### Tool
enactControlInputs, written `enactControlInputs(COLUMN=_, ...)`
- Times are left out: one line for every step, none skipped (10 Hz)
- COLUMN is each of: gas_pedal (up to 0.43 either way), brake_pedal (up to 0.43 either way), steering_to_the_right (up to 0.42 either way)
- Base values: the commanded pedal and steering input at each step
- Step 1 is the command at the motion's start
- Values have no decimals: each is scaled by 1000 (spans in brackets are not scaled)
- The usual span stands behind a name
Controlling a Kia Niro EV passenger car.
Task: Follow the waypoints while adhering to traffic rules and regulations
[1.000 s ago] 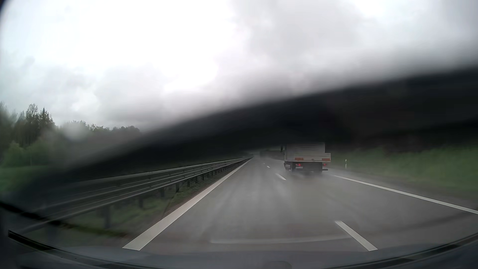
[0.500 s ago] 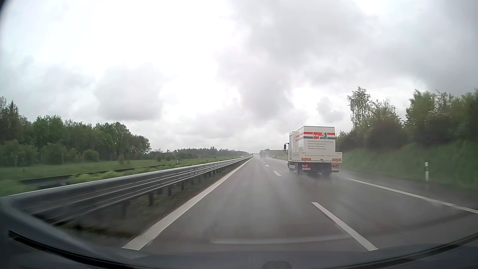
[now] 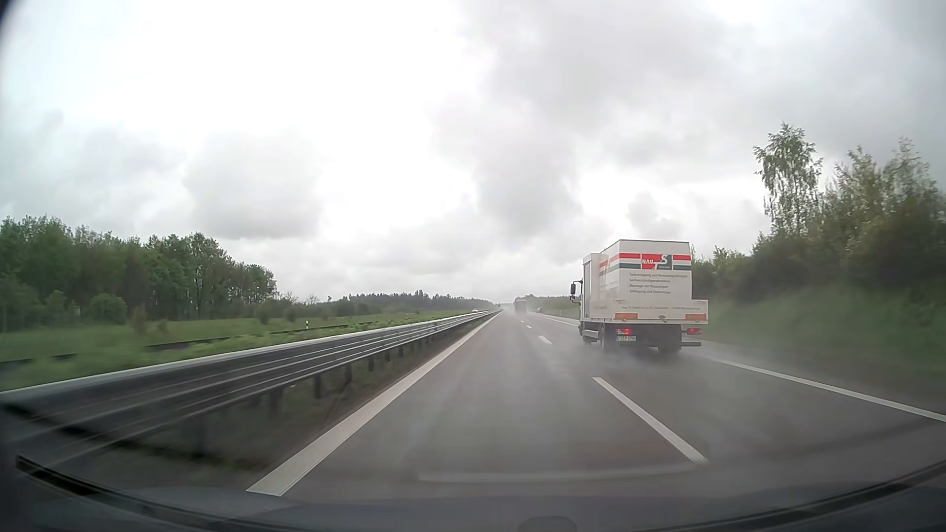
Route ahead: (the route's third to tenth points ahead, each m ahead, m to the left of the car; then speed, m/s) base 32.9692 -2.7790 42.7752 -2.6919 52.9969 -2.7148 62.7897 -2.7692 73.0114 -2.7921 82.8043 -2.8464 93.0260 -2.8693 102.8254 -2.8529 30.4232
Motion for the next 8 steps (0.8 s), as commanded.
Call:
enactControlInputs(gas_pedal=287, brake_pedal=0, steering_to_the_right=-1)
enactControlInputs(gas_pedal=287, brake_pedal=0, steering_to_the_right=-1)
enactControlInputs(gas_pedal=287, brake_pedal=0, steering_to_the_right=-1)
enactControlInputs(gas_pedal=287, brake_pedal=0, steering_to_the_right=-2)
enactControlInputs(gas_pedal=287, brake_pedal=0, steering_to_the_right=-1)
enactControlInputs(gas_pedal=287, brake_pedal=0, steering_to_the_right=-1)
enactControlInputs(gas_pedal=287, brake_pedal=0, steering_to_the_right=-1)
enactControlInputs(gas_pedal=287, brake_pedal=0, steering_to_the_right=-1)
